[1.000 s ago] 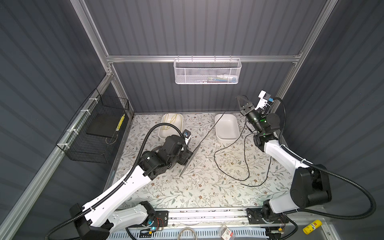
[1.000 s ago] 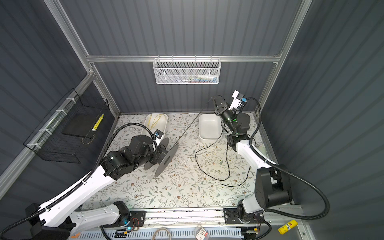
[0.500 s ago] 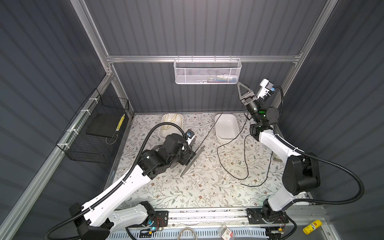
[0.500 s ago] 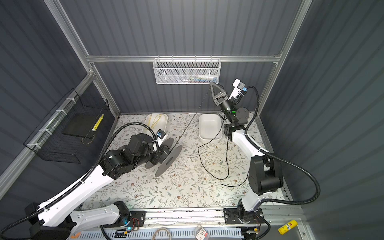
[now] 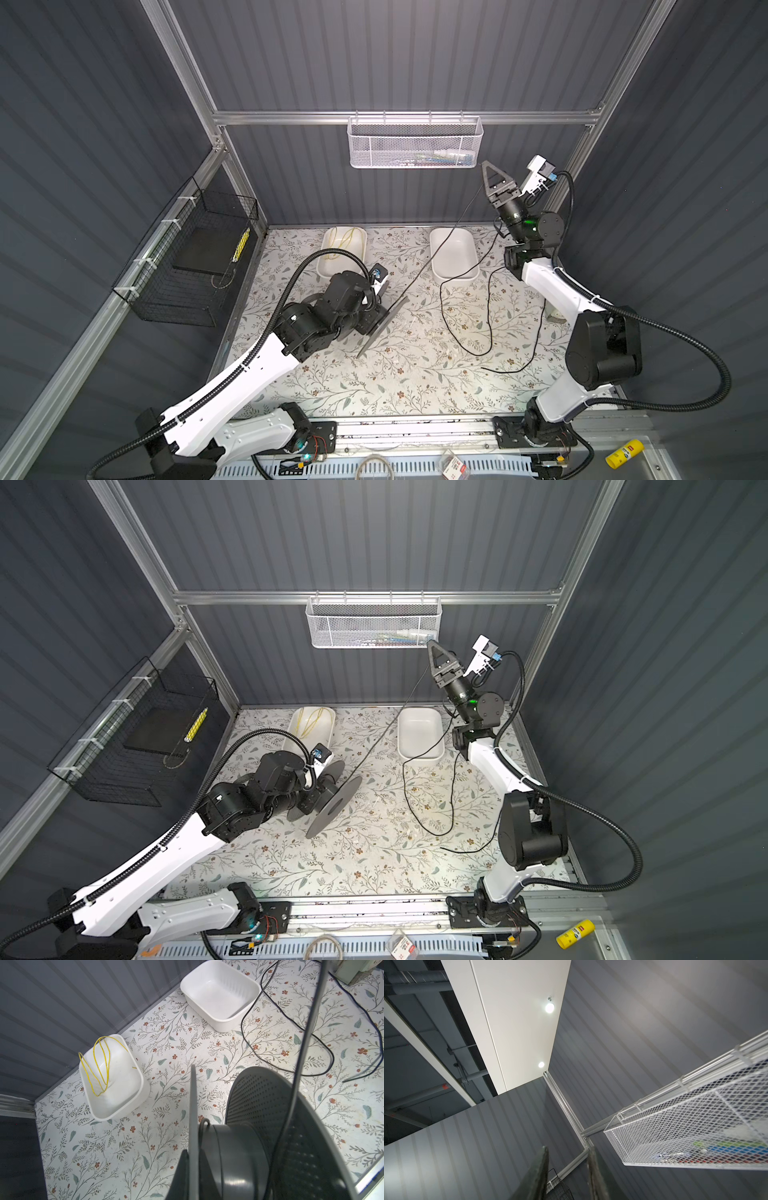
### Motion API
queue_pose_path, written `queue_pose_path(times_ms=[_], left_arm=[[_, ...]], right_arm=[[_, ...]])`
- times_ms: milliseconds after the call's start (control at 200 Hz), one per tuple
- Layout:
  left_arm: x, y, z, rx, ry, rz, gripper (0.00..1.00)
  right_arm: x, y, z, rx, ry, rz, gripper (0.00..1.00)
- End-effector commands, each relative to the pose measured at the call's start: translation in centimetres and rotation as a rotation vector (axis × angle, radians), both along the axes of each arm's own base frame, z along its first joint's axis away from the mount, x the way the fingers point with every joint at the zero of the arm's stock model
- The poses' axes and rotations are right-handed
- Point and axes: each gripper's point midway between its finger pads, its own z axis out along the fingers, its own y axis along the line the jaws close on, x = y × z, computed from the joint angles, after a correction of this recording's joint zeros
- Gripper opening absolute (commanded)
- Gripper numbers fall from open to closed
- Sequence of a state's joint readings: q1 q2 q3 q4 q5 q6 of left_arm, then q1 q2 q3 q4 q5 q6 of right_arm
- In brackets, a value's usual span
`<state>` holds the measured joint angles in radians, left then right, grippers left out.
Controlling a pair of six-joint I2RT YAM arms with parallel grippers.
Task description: Wrap the cables
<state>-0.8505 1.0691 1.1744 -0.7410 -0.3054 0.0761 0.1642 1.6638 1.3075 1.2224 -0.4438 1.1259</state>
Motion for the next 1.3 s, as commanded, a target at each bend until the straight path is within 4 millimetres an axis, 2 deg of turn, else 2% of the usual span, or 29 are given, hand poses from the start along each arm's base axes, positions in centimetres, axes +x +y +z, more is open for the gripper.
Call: queue_pose_path(times_ms=[0, 240, 395, 475, 540, 640, 785, 890, 905, 1030, 1125, 1296], left_arm=[[-0.1, 1.3, 0.8, 0.005, -0.043, 0.042, 0.00], [-0.6, 4.9, 0.8, 0.068, -0.070, 0.148, 0.00], [-1.5, 6.8, 1.2, 0.074, -0.072, 0.199, 0.00], [-1.8, 8.0, 1.7, 0.075, -0.081, 0.238, 0.00], [-2.2, 9.1, 2.2, 0.077, -0.084, 0.277, 0.00], [-2.8, 10.3, 2.9, 0.066, -0.075, 0.326, 0.00], [-3.3, 11.0, 5.0, 0.012, -0.064, 0.371, 0.00], [-3.5, 10.6, 7.2, -0.055, -0.071, 0.355, 0.00], [-3.5, 10.4, 8.5, -0.090, -0.086, 0.349, 0.00], [-3.3, 8.4, 12.2, -0.195, -0.110, 0.276, 0.00], [-2.8, 6.2, 15.7, -0.273, -0.138, 0.204, 0.00], [-1.1, 2.7, 22.6, -0.407, -0.253, 0.113, 0.00]], right_arm=[[-0.8, -1.8, 2.1, 0.043, -0.048, -0.012, 0.33], [0.3, -6.8, 1.9, 0.018, 0.026, -0.101, 0.33], [2.2, -10.4, 0.7, 0.005, 0.096, -0.151, 0.31], [3.5, -11.6, 0.0, -0.014, 0.132, -0.170, 0.31], [4.9, -12.5, -1.2, -0.032, 0.173, -0.198, 0.31], [7.8, -13.7, -4.1, -0.039, 0.269, -0.215, 0.29], [10.3, -13.5, -7.8, -0.070, 0.356, -0.234, 0.21], [11.1, -12.8, -9.9, -0.103, 0.403, -0.248, 0.12], [11.2, -12.6, -10.2, -0.106, 0.408, -0.249, 0.10], [11.5, -12.0, -12.7, -0.123, 0.457, -0.265, 0.00], [11.4, -11.1, -15.0, -0.154, 0.505, -0.276, 0.00], [9.7, -8.5, -20.0, -0.211, 0.587, -0.280, 0.00]])
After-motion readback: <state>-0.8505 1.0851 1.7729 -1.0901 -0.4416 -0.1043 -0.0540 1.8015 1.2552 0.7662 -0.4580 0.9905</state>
